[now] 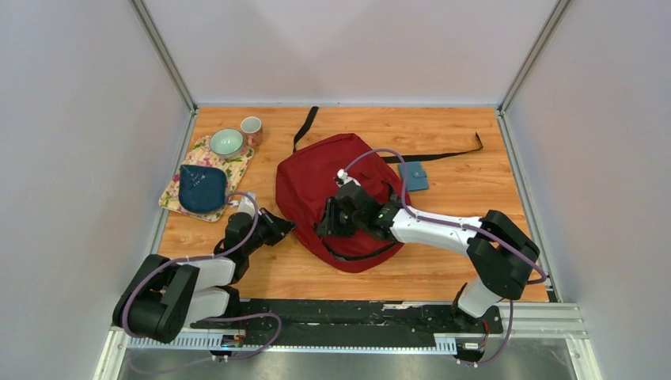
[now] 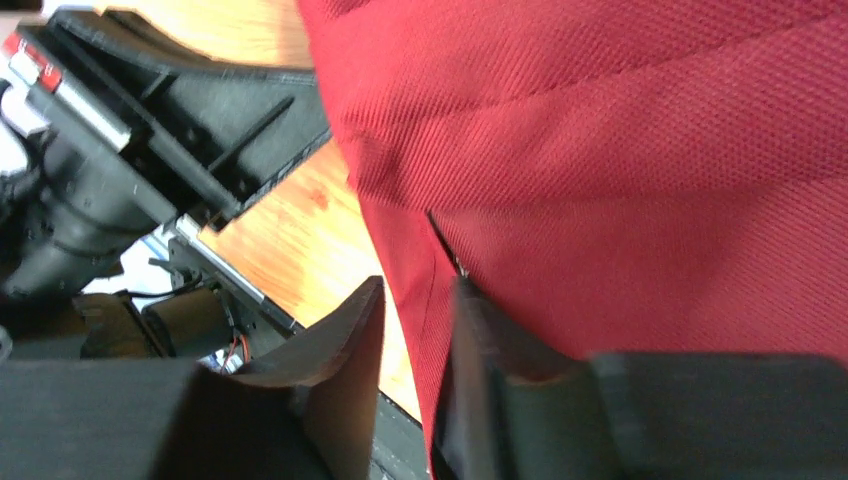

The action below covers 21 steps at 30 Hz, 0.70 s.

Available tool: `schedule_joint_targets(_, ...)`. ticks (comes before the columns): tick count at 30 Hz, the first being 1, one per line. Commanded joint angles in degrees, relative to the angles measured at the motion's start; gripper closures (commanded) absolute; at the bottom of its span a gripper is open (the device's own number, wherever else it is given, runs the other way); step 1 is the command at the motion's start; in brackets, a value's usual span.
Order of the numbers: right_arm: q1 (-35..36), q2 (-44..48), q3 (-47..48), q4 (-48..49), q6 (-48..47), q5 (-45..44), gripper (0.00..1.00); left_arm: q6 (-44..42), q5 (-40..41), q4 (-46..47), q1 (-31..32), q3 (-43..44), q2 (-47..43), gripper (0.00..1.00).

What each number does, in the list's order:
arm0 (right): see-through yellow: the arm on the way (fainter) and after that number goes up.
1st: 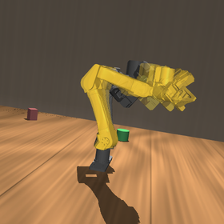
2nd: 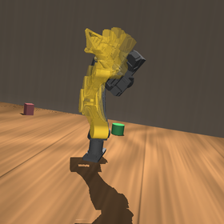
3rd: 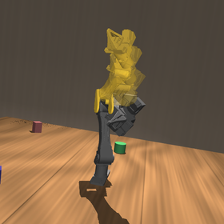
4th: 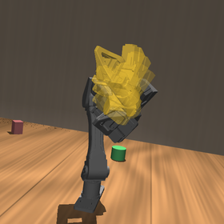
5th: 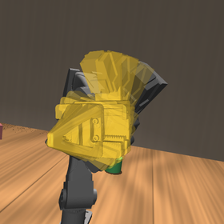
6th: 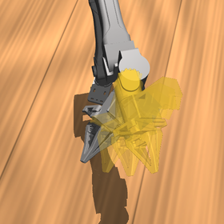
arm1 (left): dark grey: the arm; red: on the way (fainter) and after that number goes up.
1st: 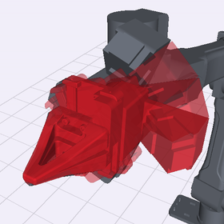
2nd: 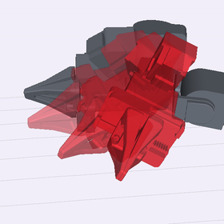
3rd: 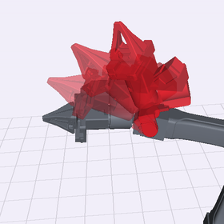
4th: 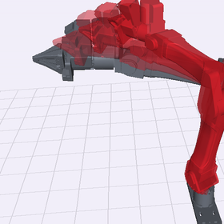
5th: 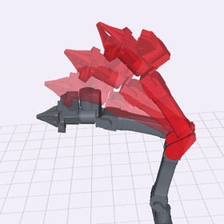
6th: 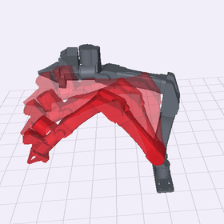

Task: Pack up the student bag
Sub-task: Zip the student bag at the center of the board.

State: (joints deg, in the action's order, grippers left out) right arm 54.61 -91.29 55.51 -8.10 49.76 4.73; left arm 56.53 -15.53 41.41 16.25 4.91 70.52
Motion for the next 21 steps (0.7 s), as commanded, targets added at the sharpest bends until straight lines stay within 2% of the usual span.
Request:
schedule_joint_targets(1, 1.1, -0.6, 1.7, 1.2, -0.9, -4.6, 0.68, 0.7, 0.9, -0.2, 4.0, -2.7, -6.3, 1.00)
schedule_joint_targets(2, 1.2, -0.6, 1.3, 1.4, -1.2, -6.7, 0.64, 0.9, 2.0, -1.1, 4.2, -3.3, -7.2, 1.00)
schedule_joint_targets(12, 2.7, -3.4, 1.5, 0.4, -3.3, -10.3, 0.60, 0.4, 0.7, -3.4, 5.4, -7.2, -13.3, 1.00)
schedule_joint_targets(21, 3.0, -6.2, 2.1, 2.6, -2.7, -14.4, 0.60, 0.8, 0.6, -3.7, 6.7, -9.0, -14.6, 1.00)
